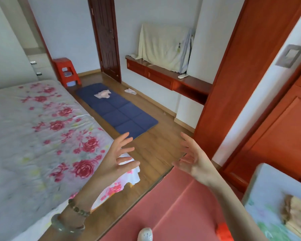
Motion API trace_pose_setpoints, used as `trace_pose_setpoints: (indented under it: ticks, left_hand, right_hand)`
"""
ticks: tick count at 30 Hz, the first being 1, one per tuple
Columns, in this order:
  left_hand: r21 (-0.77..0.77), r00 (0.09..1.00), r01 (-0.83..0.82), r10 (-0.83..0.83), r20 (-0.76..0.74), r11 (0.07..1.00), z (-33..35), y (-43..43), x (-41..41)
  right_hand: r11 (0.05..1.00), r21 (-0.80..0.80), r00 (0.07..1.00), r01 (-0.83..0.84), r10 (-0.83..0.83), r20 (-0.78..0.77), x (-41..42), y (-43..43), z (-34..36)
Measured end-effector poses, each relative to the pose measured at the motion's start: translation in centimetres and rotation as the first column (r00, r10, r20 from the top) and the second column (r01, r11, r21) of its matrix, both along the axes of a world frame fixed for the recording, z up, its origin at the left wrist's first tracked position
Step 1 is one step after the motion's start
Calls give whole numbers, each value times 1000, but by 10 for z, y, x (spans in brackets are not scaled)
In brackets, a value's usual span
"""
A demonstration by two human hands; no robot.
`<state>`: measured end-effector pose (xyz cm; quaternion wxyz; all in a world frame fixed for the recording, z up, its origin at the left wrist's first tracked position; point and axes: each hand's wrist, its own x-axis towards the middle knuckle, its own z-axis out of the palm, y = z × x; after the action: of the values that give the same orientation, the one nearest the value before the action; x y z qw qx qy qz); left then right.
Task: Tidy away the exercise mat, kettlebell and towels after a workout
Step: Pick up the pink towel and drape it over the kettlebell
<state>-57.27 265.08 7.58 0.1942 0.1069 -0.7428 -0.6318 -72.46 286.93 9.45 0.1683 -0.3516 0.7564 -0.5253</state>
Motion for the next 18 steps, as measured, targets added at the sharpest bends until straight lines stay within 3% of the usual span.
trace_pose_setpoints:
  ticks: [18]
  left_hand:
    - [-5,994,-108,108,18,994,1,-186,-315]
  right_hand:
    - [997,-39,997,-69,70,17,-334,-206,4]
